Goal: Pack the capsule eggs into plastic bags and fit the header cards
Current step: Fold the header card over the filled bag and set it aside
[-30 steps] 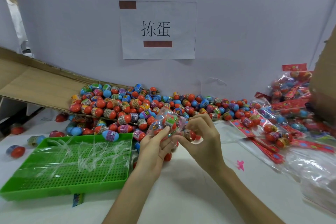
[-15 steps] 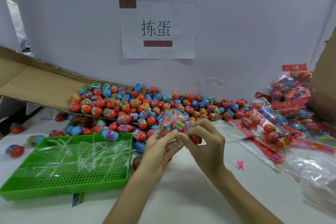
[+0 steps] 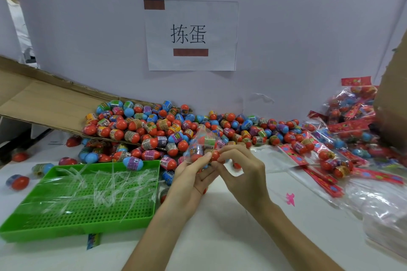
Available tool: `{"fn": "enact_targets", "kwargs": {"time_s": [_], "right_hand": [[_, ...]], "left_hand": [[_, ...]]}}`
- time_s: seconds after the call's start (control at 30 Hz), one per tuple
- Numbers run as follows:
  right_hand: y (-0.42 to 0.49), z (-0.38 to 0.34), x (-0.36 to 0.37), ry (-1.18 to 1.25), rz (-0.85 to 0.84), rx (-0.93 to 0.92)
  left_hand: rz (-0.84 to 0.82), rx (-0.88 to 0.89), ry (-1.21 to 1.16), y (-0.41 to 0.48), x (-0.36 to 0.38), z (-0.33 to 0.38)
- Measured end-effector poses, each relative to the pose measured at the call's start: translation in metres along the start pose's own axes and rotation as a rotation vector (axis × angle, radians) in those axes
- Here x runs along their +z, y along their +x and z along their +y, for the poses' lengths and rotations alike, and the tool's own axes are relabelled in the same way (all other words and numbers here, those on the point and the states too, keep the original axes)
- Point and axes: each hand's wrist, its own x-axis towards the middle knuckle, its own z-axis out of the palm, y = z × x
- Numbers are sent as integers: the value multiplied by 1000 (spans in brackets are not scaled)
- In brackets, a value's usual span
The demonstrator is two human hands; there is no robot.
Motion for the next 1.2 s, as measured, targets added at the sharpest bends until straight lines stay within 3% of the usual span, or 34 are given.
{"fn": "enact_targets", "kwargs": {"time_s": [0.13,0.3,0.47,0.53,0.6,0.67,0.7,0.77,0.83,0.97,1.2], "right_hand": [[0,-2,1,-70,-40,-31],[-1,-4,1,5,-226,62],[-1,-1,0,73,-340,133],[0,-1,-1,101,-282,101],[4,4,-3,109,-110,123],[14,19,-7,56,32,275],[21,29,-10,-15,25,387],[34,51,-10,-236,-174,625],[43,67,-5,-361,-390,744],[50,78,15,-417,-572,662],[32,80,19,-279,-471,598]], "left_hand": [[-29,3,6,-1,-1,1],[-11,36,-60,0,0,4],[106,54,-94,2,-3,6],[155,70,-104,3,-3,5],[166,81,-112,3,-3,5],[171,88,-123,3,-2,7],[172,87,-128,3,-2,7],[173,81,-128,2,-2,7],[176,79,-125,1,-2,7],[179,82,-155,1,-2,9],[172,81,-171,1,-1,9]]}}
